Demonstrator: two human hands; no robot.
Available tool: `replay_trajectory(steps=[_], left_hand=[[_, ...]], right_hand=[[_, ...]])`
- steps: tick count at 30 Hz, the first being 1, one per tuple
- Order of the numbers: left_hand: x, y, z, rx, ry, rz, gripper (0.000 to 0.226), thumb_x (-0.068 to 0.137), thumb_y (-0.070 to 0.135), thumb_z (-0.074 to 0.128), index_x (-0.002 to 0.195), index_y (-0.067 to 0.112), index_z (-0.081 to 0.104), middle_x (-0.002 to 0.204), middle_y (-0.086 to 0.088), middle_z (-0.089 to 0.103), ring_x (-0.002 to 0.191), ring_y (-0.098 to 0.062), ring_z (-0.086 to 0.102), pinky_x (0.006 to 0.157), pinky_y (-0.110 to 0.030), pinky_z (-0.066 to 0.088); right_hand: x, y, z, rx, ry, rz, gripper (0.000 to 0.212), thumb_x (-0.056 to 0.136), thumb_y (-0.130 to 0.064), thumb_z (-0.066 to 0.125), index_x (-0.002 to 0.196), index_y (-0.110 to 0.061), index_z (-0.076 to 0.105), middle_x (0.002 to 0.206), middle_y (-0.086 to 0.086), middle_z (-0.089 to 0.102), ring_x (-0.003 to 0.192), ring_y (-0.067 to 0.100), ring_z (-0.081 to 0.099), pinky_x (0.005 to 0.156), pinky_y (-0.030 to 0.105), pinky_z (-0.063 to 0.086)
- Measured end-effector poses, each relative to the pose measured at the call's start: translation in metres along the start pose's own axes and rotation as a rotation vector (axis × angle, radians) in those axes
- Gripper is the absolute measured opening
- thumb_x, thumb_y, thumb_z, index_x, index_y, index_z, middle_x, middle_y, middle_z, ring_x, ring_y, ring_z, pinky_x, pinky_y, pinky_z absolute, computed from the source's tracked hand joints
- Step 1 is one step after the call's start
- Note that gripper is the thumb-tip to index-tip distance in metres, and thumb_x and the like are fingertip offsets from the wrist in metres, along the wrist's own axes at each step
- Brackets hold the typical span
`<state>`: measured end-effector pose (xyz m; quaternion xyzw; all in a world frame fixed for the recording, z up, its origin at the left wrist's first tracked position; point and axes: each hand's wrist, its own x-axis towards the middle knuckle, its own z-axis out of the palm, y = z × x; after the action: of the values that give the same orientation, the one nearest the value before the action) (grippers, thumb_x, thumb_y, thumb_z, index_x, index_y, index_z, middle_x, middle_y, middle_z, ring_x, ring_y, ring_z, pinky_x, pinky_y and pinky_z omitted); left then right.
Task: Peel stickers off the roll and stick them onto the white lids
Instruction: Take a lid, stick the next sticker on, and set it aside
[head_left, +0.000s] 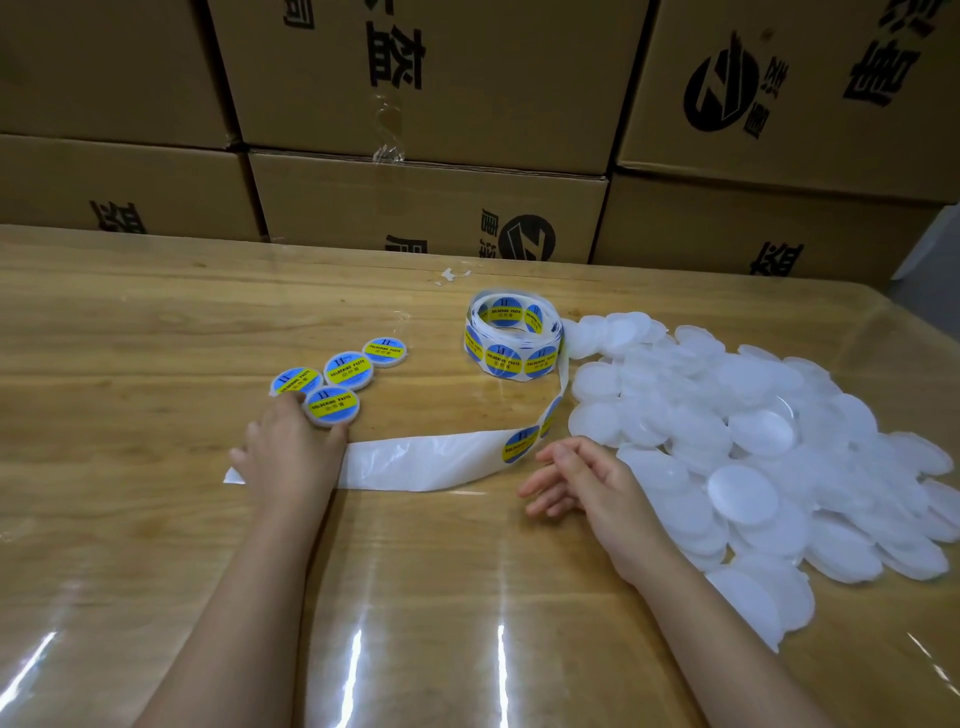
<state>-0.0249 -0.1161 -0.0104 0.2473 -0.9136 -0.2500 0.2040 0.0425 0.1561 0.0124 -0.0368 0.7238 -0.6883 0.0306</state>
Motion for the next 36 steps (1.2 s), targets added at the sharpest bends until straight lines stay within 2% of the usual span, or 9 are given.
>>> replay_trajectory(steps=[5,11,15,18,20,22,25,28,36], left_hand=[[-0.008,0.004,-0.005,0.063,0.059,0.107,0.025,0.078,0.014,0.066,0.101,0.006,0.065,0.109,-0.019,0.054,0.100,-0.039,0.046,0.081,-0.044,0.032],[-0.013,0.007,-0.003,0.150,0.054,0.230,0.018,0.083,0.014,0.060,0.095,0.005,0.070,0.104,-0.015,0.061,0.096,-0.035,0.050,0.078,-0.041,0.027],[-0.013,0.007,-0.003,0.162,0.039,0.251,0.021,0.088,0.018,0.055,0.096,0.004,0.069,0.107,-0.013,0.063,0.099,-0.034,0.055,0.086,-0.041,0.028],[-0.014,0.009,-0.004,0.184,-0.050,0.286,0.033,0.094,0.030,0.048,0.109,0.007,0.066,0.123,-0.010,0.060,0.114,-0.030,0.052,0.099,-0.043,0.025],[-0.015,0.010,-0.002,0.221,-0.165,0.316,0.046,0.097,0.042,0.040,0.129,0.012,0.054,0.143,-0.006,0.045,0.134,-0.024,0.035,0.108,-0.045,0.016],[-0.015,0.011,-0.001,0.242,-0.199,0.335,0.052,0.097,0.047,0.036,0.135,0.014,0.047,0.149,-0.006,0.036,0.139,-0.026,0.025,0.108,-0.046,0.017],[-0.017,0.014,-0.004,0.186,-0.068,0.318,0.044,0.094,0.042,0.046,0.120,0.010,0.060,0.127,-0.014,0.053,0.118,-0.034,0.044,0.093,-0.045,0.030],[-0.019,0.015,-0.005,0.235,-0.056,0.305,0.039,0.093,0.041,0.046,0.105,0.009,0.066,0.112,-0.011,0.056,0.106,-0.031,0.049,0.087,-0.042,0.032],[-0.020,0.012,-0.004,0.228,-0.113,0.334,0.041,0.098,0.041,0.034,0.110,0.017,0.064,0.133,-0.004,0.050,0.121,-0.026,0.045,0.100,-0.042,0.026]], right_hand=[[0.000,0.000,0.000,0.004,-0.002,0.004,0.022,0.100,-0.022,0.043,0.090,-0.011,0.059,0.077,0.009,0.073,0.061,0.018,0.068,0.055,0.019,0.049],[0.000,0.000,0.000,-0.006,-0.004,-0.004,0.022,0.100,-0.019,0.042,0.090,-0.009,0.059,0.076,0.009,0.073,0.061,0.017,0.068,0.055,0.019,0.049],[-0.001,-0.001,0.000,-0.012,0.002,-0.008,0.022,0.100,-0.019,0.042,0.090,-0.009,0.059,0.076,0.008,0.073,0.061,0.018,0.068,0.055,0.019,0.049],[-0.001,-0.001,0.000,-0.016,0.002,-0.009,0.022,0.100,-0.019,0.042,0.090,-0.009,0.059,0.076,0.009,0.073,0.062,0.019,0.068,0.056,0.019,0.049],[-0.001,-0.002,0.000,-0.015,0.004,-0.006,0.022,0.100,-0.019,0.042,0.090,-0.009,0.058,0.076,0.009,0.073,0.062,0.019,0.068,0.056,0.020,0.049],[-0.001,-0.001,0.000,-0.013,0.004,-0.004,0.021,0.100,-0.019,0.042,0.090,-0.008,0.058,0.076,0.009,0.073,0.062,0.018,0.068,0.056,0.020,0.049],[-0.001,-0.002,0.000,-0.010,0.014,-0.010,0.022,0.100,-0.019,0.042,0.091,-0.008,0.058,0.076,0.009,0.073,0.061,0.018,0.068,0.055,0.019,0.049],[-0.002,-0.002,0.000,-0.004,0.051,-0.021,0.024,0.101,-0.018,0.041,0.088,-0.008,0.060,0.073,0.008,0.072,0.060,0.017,0.067,0.054,0.019,0.049],[-0.002,-0.001,0.001,0.013,0.174,-0.054,0.029,0.101,-0.016,0.041,0.079,-0.009,0.059,0.061,0.005,0.068,0.050,0.013,0.061,0.049,0.017,0.045]])
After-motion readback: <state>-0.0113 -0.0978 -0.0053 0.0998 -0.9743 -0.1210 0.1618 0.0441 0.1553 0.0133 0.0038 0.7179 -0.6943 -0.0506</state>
